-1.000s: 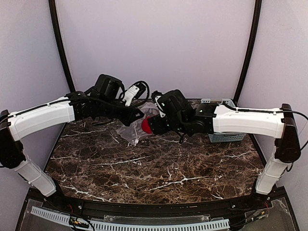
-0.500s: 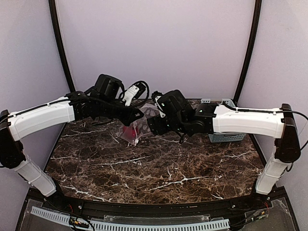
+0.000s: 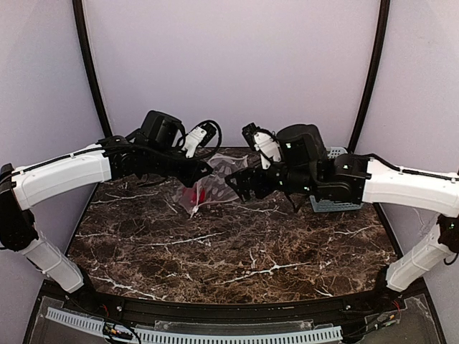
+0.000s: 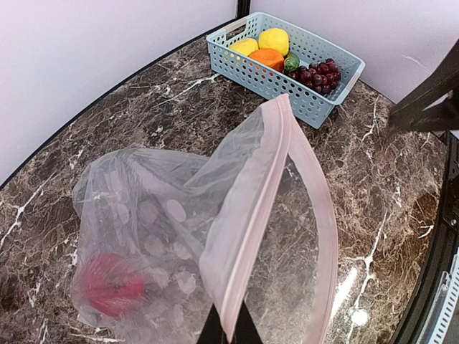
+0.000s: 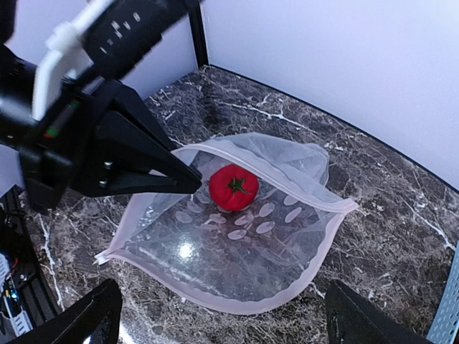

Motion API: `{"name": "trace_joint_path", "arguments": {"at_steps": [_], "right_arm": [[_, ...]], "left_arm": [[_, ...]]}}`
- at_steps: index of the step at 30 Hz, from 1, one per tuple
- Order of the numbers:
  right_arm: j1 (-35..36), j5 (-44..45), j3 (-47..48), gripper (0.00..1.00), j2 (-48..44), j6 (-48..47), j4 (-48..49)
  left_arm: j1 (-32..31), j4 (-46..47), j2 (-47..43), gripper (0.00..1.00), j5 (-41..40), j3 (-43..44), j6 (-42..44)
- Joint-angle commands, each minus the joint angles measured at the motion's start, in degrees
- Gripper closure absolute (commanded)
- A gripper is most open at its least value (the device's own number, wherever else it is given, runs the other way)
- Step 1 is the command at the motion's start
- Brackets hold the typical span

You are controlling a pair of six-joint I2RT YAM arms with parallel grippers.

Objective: Place the food in the zip-top bag and seal the zipper
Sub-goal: Place the fake fruit in the zipper food storage bag, then pick up the fake vegetable from the bin.

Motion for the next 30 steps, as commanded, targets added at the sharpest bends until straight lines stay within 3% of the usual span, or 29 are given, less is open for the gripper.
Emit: {"name": "trace_joint_path", "arguments": {"at_steps": [1,6,9,21,30], "right_arm": [[0.19,-0.21,-3.3,0.02,-6.21,-1.1,2.12],[-3.38,12.97,-1.56,0.02,-8.65,4.0,-10.87],[-6.91,16.23,-0.67,0.03,-9.24,6.35,-16.69],[-28.71,8.4,-2.89,0.04,-5.33,10.71,-19.6],[-34.93,11.67,2.22,0.07,9.69,16.16,-18.14]], "left_arm": [[0.3,-1.09,-1.69,0.99,-1.52,0.77,0.42],[0.3,-0.93,-1.62,0.99,-1.16,0.66,0.26],[0.3,-1.04,-1.32,0.99,-1.25,0.66,0.3],[0.3,-1.11,-0.37,0.99,-1.58,0.65,0.38],[0.3,-1.17,-0.49,0.99,-1.56,0.66,0.42]]}}
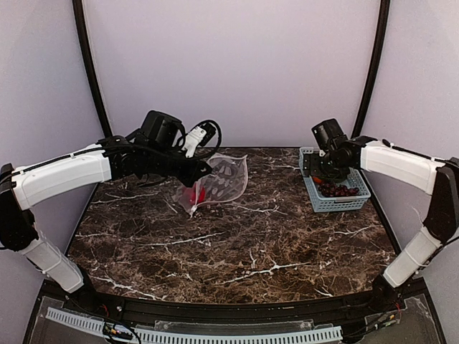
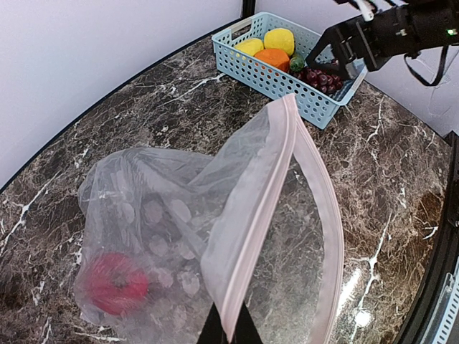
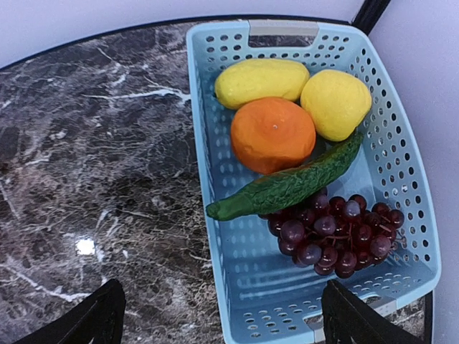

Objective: Place the food in the zip-top bag and seal the zipper
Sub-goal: Pick up the fake vegetable from the bin.

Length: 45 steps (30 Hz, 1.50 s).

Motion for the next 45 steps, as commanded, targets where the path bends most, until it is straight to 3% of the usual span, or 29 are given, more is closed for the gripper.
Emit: {"name": "trace_joint_path", "arguments": {"at_steps": [1,14,33,45], "right_arm": [[-1.25,2.95,4.68,0.07,6.43,3.5,0.57],[-2.58,12.44,15.8,0.08,21.58,4.89,-4.78],[-4.39,12.35,12.71,0.24,20.32,5.29,-4.79],[-4.39,14.29,7.66,0.36,14.87,7.41,-6.85]], "left_arm": [[0.3,-1.17,-0.53,0.99,-0.35,0.66,0.31],[0.3,-1.35,-0.56,0.99,-0.58,0.75,0.32],[0.31,-1.42,0.3,0.99,-0.13,0.75,0.32],[0.3,-1.35,0.22,0.99,0.23,0.83,0.18]]}}
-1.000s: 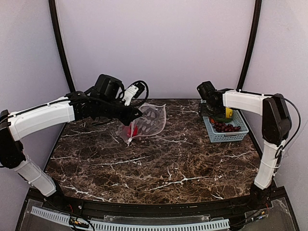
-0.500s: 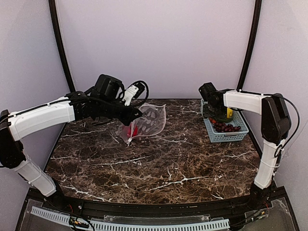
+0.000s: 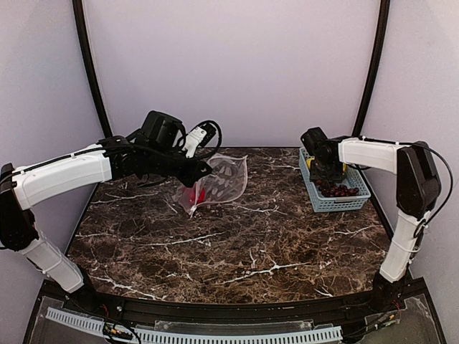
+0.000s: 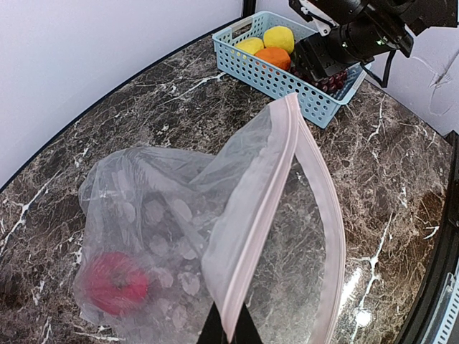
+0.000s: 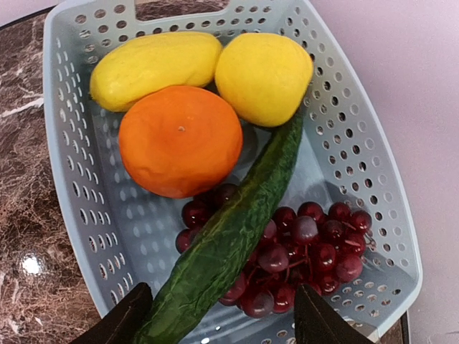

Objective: Place the food in the zip-top bag and seal the zipper
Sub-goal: Pick up the fake vegetable from the bin.

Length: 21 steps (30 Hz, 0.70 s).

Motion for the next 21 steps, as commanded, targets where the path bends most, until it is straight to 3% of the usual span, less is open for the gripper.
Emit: {"name": "trace_joint_path", "arguments": {"at_steps": [1,15,21], "right_arm": [[-0.33,2.52,-2.43,0.37,-4.1,1.77,-1.28],[-0.96,2.06,-2.66,0.52,-2.44,2.29,-1.62],[-1.09,1.66,-2.64,0.54,-1.65,2.39,-1.57]], "left_arm": [[0.3,-1.35,0.01,0.99,0.41,0.83,0.15],[0.3,-1.56,0.19,0.99,0.86,1.0,-0.04],[0.3,-1.61,-0.07,0.99,0.86,1.01,0.03]]}}
